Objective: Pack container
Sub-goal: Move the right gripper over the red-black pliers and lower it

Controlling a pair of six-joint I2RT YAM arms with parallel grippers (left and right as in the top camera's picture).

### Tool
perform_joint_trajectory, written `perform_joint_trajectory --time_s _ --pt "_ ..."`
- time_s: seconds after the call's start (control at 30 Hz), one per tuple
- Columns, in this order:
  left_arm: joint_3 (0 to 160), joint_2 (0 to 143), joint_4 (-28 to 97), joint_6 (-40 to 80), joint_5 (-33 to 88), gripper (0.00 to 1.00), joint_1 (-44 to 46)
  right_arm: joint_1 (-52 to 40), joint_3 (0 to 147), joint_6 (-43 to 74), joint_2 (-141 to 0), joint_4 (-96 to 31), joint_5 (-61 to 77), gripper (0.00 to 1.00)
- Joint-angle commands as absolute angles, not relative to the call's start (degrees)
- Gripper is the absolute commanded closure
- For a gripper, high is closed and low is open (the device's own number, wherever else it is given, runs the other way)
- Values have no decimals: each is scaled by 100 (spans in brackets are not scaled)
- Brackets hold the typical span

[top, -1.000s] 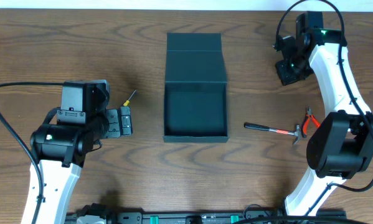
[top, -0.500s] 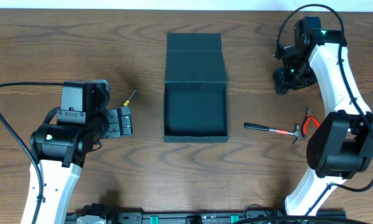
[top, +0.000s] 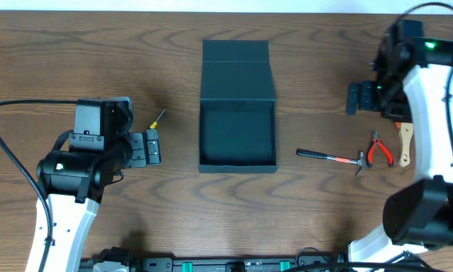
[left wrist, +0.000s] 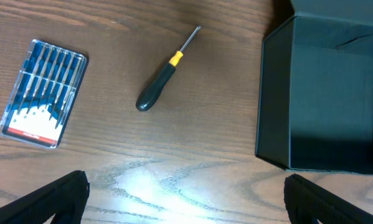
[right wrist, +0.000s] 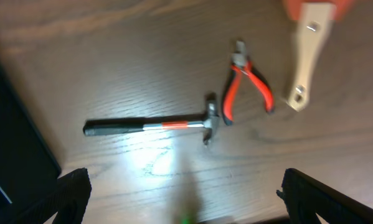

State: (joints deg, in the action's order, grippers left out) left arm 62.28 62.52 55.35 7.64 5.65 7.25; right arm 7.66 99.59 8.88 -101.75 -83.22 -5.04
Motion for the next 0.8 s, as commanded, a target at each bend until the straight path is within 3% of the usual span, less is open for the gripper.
perform_joint_trajectory --time_s 0.0,0.33,0.77 --pt "6346 6241 5553 709 598 2 742 941 9907 1566 -10138 -8202 -679 1" --pt "6344 6241 5653 709 596 1 742 1653 8217 1358 -10138 -6960 -381 1" --pt "6344 6241 5688 711 598 1 742 1625 7345 1431 -10138 -5741 -390 7"
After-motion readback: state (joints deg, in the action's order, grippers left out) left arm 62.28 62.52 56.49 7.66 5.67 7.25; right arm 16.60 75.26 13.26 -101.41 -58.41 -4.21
